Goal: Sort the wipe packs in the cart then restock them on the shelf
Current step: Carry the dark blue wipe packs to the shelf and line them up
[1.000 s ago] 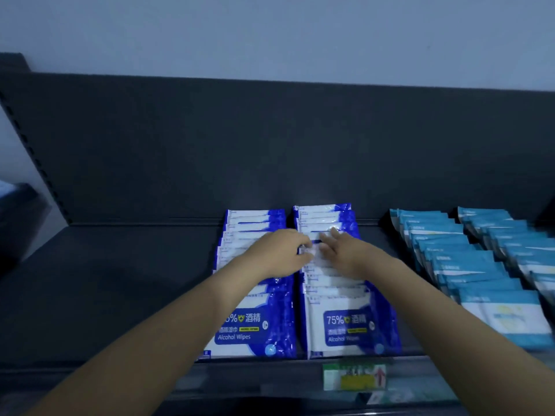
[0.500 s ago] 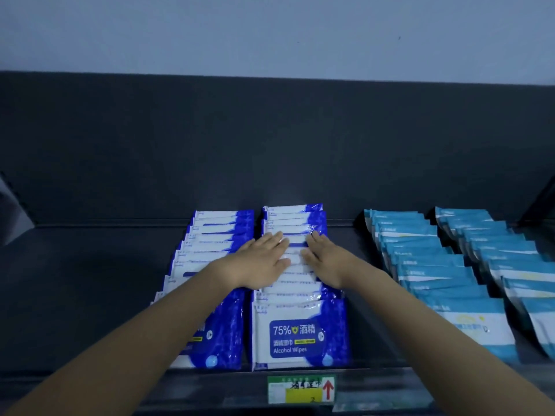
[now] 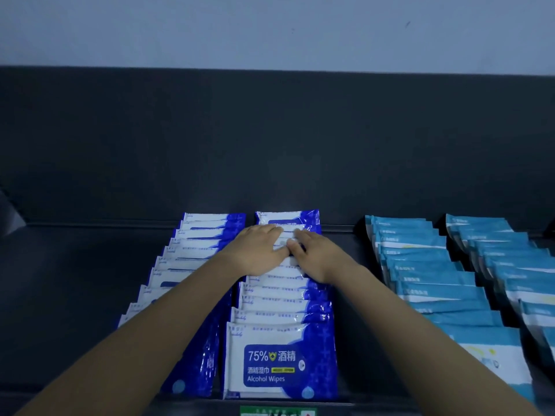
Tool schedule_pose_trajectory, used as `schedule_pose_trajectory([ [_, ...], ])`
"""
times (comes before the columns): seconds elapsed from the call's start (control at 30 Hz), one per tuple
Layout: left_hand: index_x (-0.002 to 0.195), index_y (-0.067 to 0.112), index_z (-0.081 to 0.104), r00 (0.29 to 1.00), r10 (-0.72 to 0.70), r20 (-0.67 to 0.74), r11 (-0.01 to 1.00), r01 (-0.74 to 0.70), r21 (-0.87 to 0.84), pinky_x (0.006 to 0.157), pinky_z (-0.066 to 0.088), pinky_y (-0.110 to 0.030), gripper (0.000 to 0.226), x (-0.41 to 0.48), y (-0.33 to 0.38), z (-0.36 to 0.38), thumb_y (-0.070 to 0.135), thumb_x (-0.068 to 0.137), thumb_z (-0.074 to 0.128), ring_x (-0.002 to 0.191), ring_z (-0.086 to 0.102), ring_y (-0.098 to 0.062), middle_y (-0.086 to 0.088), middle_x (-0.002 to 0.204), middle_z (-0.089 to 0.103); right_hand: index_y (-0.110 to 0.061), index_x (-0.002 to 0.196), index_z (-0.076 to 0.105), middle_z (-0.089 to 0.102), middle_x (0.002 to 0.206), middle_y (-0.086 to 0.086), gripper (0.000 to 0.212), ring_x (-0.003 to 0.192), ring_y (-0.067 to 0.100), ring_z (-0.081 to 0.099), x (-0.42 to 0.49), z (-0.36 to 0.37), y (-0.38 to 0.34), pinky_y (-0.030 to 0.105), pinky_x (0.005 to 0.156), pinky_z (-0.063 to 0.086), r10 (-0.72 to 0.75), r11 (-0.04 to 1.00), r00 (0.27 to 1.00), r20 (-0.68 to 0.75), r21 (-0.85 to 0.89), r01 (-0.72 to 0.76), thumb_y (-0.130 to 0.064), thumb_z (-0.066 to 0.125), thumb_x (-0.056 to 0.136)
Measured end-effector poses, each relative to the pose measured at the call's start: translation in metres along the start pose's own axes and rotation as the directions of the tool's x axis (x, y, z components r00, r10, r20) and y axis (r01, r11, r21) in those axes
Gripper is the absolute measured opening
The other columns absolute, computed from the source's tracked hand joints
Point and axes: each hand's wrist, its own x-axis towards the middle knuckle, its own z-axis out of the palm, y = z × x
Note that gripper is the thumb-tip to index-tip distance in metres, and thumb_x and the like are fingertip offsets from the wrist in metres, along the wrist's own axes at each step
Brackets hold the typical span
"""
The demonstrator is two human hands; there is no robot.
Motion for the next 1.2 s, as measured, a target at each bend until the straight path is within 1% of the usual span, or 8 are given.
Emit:
schedule_pose_trajectory([
  [0.2,0.146,0.011,0.023,0.973,-0.230,-0.007,0.911,0.213,-0.354,0.109,0.028,-0.035,0.062,0.013,0.003,-0.007,0.035,0.093,0.045,0.139,0.023,-0.023,-0.007,0.152,0.021,-0.004,0.133,0.042,0.047,0.135,0.017,0.043,0.126,0.031,0.042,0.010,-0.003,0.007,0.033,0.099,0.034,0.178,0.947,0.933,-0.313,0.311,-0.076,-0.030,0.042,0.098],
  [0.3,0.148,0.011,0.020,0.946,-0.319,0.060,0.845,0.313,-0.434,0.087,0.039,-0.030,0.064,0.024,0.006,-0.013,0.028,0.091,0.044,0.127,0.039,-0.024,-0.010,0.152,0.022,-0.002,0.138,0.039,0.045,0.139,0.013,0.044,0.131,0.029,0.039,0.020,-0.012,0.008,0.029,0.102,0.029,0.207,0.914,0.948,-0.240,0.394,-0.100,-0.024,0.040,0.100],
  [0.4,0.147,0.008,0.022,0.937,-0.336,0.098,0.870,0.349,-0.348,0.088,0.038,-0.030,0.059,0.030,0.010,-0.010,0.029,0.095,0.039,0.130,0.038,-0.029,-0.016,0.153,0.021,-0.008,0.073,0.046,0.051,0.081,0.005,0.032,0.091,0.026,0.045,0.028,-0.009,0.012,0.028,0.070,0.025,0.192,0.940,0.951,-0.243,0.323,-0.107,-0.018,0.034,0.101],
  [0.6,0.131,0.009,0.039,0.915,-0.394,0.085,0.781,0.382,-0.495,0.078,0.038,-0.031,0.049,0.031,0.006,-0.006,0.031,0.088,0.048,0.113,0.047,-0.026,-0.009,0.137,0.034,-0.012,0.060,0.031,0.037,0.064,0.001,0.041,0.084,0.023,0.036,0.028,-0.009,0.013,0.026,0.067,0.022,0.193,0.946,0.957,-0.217,0.301,-0.122,-0.014,0.031,0.101],
  [0.77,0.129,0.009,0.045,0.953,-0.303,-0.009,0.882,0.277,-0.382,0.091,0.042,-0.034,0.047,0.026,0.003,-0.006,0.036,0.091,0.048,0.118,0.046,-0.024,-0.008,0.141,0.036,-0.005,0.084,0.054,0.058,0.103,0.016,0.033,0.119,0.024,0.041,0.025,-0.010,0.016,0.026,0.088,0.030,0.173,0.940,0.964,-0.200,0.326,-0.101,-0.019,0.030,0.102],
  [0.9,0.139,0.014,0.041,0.991,-0.128,-0.034,0.988,0.124,-0.094,0.111,0.026,-0.038,0.055,0.006,0.009,-0.009,0.048,0.097,0.038,0.137,0.028,-0.024,-0.004,0.149,0.033,-0.008,0.136,0.046,0.032,0.151,0.014,0.042,0.145,0.021,0.018,0.010,-0.012,0.015,0.030,0.112,0.022,0.067,0.981,0.974,-0.217,0.194,-0.024,-0.027,0.030,0.103],
  [1.1,0.140,0.015,0.038,0.996,-0.085,-0.011,0.995,0.085,0.049,0.109,0.027,-0.039,0.053,-0.035,0.021,-0.012,0.048,0.098,0.033,0.134,0.032,-0.024,-0.003,0.147,0.036,-0.010,0.089,0.058,0.059,0.106,0.008,0.026,0.114,0.028,0.050,-0.030,-0.012,-0.008,0.032,0.092,0.039,-0.042,0.998,0.990,-0.133,0.034,0.047,-0.021,0.036,0.097],
  [1.2,0.148,0.016,0.024,0.995,-0.090,0.029,0.994,0.088,0.070,0.113,0.019,-0.038,0.055,-0.057,0.027,-0.003,0.044,0.100,0.027,0.142,0.020,-0.022,-0.007,0.155,0.022,-0.005,0.128,0.049,0.044,0.139,0.014,0.040,0.135,0.029,0.033,-0.045,-0.002,-0.020,0.037,0.109,0.029,-0.070,0.981,0.997,0.022,-0.180,0.073,-0.027,0.032,0.099],
])
